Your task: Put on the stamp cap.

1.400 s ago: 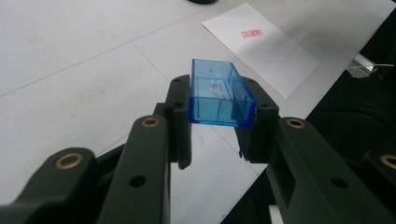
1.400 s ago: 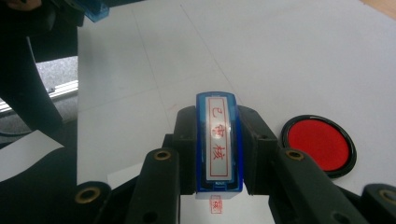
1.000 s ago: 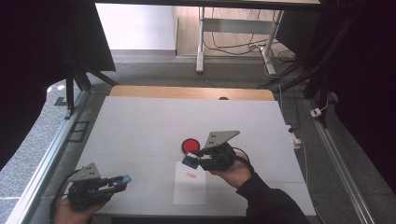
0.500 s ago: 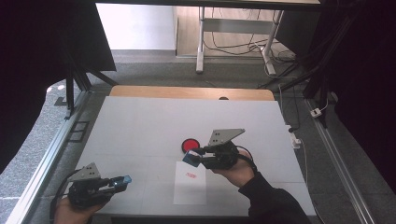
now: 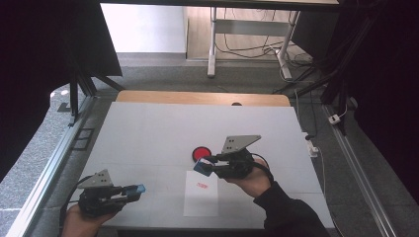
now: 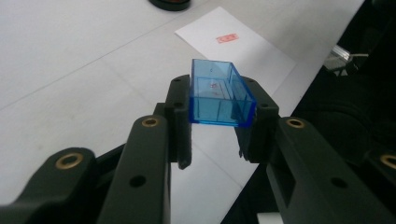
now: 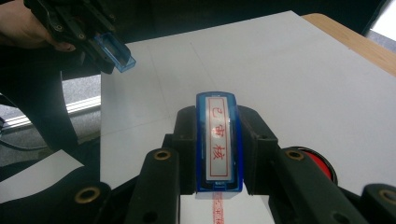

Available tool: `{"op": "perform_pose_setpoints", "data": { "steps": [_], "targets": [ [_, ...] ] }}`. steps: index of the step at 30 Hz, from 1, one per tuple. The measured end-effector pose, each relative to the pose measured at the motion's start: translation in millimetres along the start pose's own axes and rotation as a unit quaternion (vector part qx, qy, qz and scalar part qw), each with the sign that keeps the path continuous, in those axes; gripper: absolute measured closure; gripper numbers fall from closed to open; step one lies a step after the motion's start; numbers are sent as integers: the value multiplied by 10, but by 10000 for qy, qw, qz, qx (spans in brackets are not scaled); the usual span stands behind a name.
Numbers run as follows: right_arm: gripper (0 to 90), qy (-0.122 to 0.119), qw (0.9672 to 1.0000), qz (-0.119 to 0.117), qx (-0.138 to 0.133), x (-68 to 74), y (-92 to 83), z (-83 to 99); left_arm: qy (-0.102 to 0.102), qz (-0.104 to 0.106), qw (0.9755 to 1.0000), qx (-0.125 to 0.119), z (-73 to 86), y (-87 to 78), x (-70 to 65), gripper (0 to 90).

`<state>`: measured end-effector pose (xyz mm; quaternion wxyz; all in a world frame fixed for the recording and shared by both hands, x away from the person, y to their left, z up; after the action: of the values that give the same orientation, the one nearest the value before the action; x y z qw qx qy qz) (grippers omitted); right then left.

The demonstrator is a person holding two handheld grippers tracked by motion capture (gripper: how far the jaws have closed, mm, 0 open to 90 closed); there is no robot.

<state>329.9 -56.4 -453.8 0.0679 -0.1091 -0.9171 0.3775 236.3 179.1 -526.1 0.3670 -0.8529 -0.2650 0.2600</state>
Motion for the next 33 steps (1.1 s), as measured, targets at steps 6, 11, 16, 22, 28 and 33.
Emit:
{"op": "perform_pose_setpoints", "data": {
  "steps": [6,11,16,22,28,33],
  "targets": [
    [713,-55,10000,13,8,12,-18,-11,326,154,9993,60,-123,90,-68,683],
    [713,-120,9999,10,17,31,-25,-18,506,314,9982,54,-214,143,-101,684],
    [713,-136,9999,-30,-16,44,-46,-36,724,446,9964,40,-318,194,-141,683],
    [713,-117,9999,-83,-69,51,-66,-54,905,597,9941,75,-450,275,-163,684],
    [713,-106,9998,-132,-90,59,-79,-63,1100,841,9903,60,-581,354,-221,683],
    [713,-137,9997,-173,-122,73,-94,-77,1245,1024,9869,83,-685,429,-257,683]
  ]
}}
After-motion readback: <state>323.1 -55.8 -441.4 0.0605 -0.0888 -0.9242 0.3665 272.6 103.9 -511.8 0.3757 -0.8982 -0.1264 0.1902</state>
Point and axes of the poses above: each handheld gripper's, and its own axes: y roughly forward along the jaws, z roughly out of its underside, x roughly to its left, the point moved 9 cm from there along y, roughly forward along the jaws, and after that the axes turned 13 degrees about x, right-handed, at the moved point
